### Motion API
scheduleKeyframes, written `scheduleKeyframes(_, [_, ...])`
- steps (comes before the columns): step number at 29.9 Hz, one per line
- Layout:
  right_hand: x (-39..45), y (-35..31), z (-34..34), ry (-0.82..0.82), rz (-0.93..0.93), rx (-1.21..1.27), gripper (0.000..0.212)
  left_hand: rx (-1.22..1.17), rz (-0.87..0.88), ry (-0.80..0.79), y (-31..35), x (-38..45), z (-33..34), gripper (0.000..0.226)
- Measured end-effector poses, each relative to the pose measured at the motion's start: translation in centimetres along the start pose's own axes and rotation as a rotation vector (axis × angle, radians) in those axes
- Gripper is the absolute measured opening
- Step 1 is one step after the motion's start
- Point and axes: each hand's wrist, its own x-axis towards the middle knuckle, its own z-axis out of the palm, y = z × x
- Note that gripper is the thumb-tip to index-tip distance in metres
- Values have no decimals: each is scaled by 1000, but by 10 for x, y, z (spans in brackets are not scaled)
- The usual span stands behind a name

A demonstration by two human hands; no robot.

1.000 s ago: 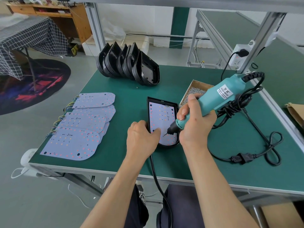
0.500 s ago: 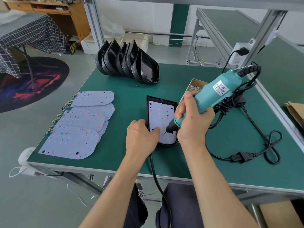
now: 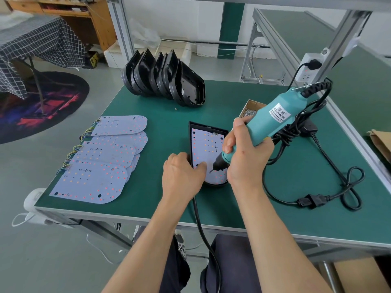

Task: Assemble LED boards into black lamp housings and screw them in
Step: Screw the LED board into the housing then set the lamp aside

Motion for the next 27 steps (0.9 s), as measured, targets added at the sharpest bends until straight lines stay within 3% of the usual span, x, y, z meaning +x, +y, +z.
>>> scheduleKeyframes(18, [0, 3, -3, -37, -5, 12, 22, 10, -13, -2, 1, 0, 0, 40])
scheduleKeyframes(27, [0, -9, -8, -133, 10, 46, 7, 4, -6, -31, 2, -2, -4, 39])
